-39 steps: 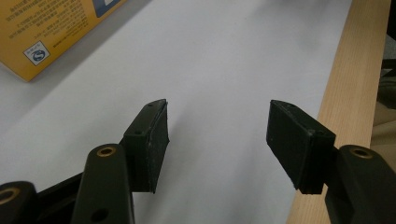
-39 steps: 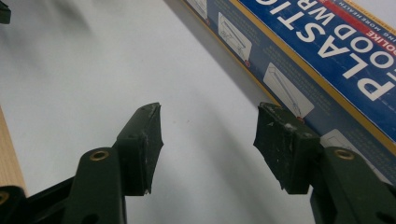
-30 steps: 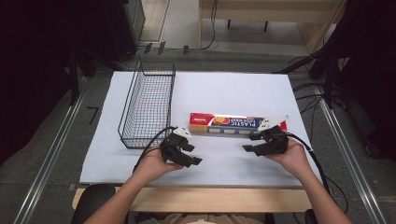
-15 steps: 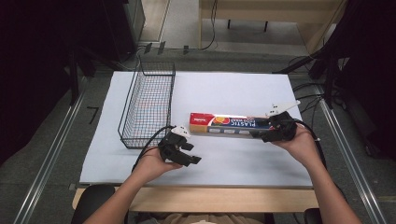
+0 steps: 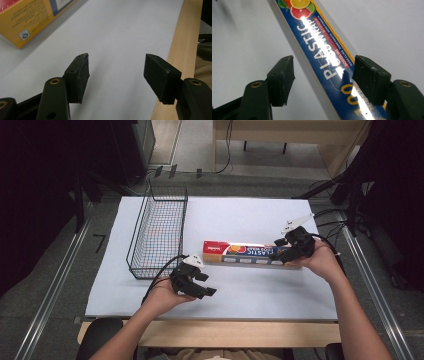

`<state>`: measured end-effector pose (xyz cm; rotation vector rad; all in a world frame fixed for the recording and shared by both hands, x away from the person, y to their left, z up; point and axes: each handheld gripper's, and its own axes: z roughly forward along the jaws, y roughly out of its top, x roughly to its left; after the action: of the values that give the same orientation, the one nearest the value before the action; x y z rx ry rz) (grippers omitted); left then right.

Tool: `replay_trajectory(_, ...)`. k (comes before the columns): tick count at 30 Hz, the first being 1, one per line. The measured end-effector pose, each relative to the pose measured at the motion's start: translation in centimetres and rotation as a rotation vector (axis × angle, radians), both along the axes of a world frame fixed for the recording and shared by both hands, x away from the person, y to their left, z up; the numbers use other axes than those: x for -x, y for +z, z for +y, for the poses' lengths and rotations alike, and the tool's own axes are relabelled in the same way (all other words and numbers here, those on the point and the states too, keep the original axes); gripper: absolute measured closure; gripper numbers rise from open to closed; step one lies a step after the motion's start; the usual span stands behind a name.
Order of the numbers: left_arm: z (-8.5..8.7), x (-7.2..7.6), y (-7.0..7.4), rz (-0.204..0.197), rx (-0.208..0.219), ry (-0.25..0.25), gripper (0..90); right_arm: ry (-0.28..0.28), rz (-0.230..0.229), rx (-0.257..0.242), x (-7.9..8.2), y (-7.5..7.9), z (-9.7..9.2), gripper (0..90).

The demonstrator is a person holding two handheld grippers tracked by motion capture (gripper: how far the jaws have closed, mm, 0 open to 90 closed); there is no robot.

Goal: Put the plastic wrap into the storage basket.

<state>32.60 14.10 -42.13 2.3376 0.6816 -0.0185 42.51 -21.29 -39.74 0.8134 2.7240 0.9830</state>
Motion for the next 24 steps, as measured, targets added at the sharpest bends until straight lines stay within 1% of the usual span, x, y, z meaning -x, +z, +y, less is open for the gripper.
replay_trajectory(1, -0.1, 0.1, 0.0, 0.0, 0.004, 0.001, 36.9, 0.008, -0.005, 0.0, -0.5, 0.0, 0.1, 33.9)
replay_trajectory(2, -0.2, 0.1, 0.0, 0.004, -0.015, -0.005, 37.0, 0.013, 0.003, -0.002, -0.8, -0.1, 0.1, 34.5)
replay_trajectory(3, -0.2, 0.1, 0.0, 0.004, -0.015, -0.005, 37.1, 0.013, 0.003, -0.002, -0.8, -0.1, 0.1, 34.5)
replay_trajectory(5, -0.2, 0.1, 0.0, 0.011, -0.013, -0.004, 37.4, 0.042, 0.008, -0.002, -1.4, -0.5, 0.2, 35.3)
replay_trajectory(7, -0.1, 0.1, 0.0, 0.008, -0.006, -0.006, 37.4, 0.039, 0.011, -0.004, -1.6, -0.7, 0.2, 35.3)
replay_trajectory(8, -0.1, 0.2, -0.1, 0.009, 0.0, -0.004, 37.4, 0.049, 0.001, 0.012, -1.9, -1.1, 0.3, 34.2)
replay_trajectory(9, 0.0, 0.2, -0.1, 0.006, -0.015, -0.007, 37.3, 0.058, -0.002, 0.018, -2.0, -1.2, 0.3, 33.7)
replay_trajectory(10, 0.0, 0.2, -0.1, 0.006, -0.015, -0.007, 37.3, 0.062, -0.006, 0.028, -2.0, -1.4, 0.4, 33.1)
replay_trajectory(12, 0.1, 0.2, -0.2, 0.007, -0.013, 0.003, 37.4, 0.067, -0.003, 0.045, -2.2, -1.8, 0.6, 32.4)
replay_trajectory(14, 0.3, 0.4, -0.2, 0.004, -0.028, 0.01, 37.2, 0.069, 0.005, 0.063, -2.4, -2.3, 0.8, 29.7)
replay_trajectory(15, 0.3, 0.4, -0.2, 0.004, -0.028, 0.01, 37.1, 0.069, 0.005, 0.063, -2.4, -2.3, 0.8, 29.7)
replay_trajectory(16, 0.3, 0.4, -0.3, -0.001, -0.031, 0.009, 37.1, 0.072, 0.016, 0.066, -2.5, -2.5, 1.0, 28.2)
replay_trajectory(18, 0.3, 0.6, -0.2, 0.002, -0.038, 0.011, 36.7, 0.096, 0.002, 0.076, -2.4, -2.8, 1.3, 26.3)
replay_trajectory(19, 0.3, 0.6, -0.3, 0.002, -0.03, 0.013, 36.6, 0.103, -0.001, 0.082, -2.4, -3.0, 1.4, 26.0)
replay_trajectory(21, 0.5, 0.7, -0.3, 0.005, -0.032, 0.015, 36.6, 0.116, -0.008, 0.098, -2.6, -3.4, 1.6, 25.7)
replay_trajectory(22, 0.6, 0.7, -0.3, 0.005, -0.037, 0.015, 36.6, 0.116, -0.004, 0.104, -2.6, -3.5, 1.6, 25.5)
replay_trajectory(24, 0.8, 0.8, -0.4, 0.007, -0.039, 0.021, 36.6, 0.137, -0.001, 0.117, -2.8, -4.0, 1.4, 25.2)
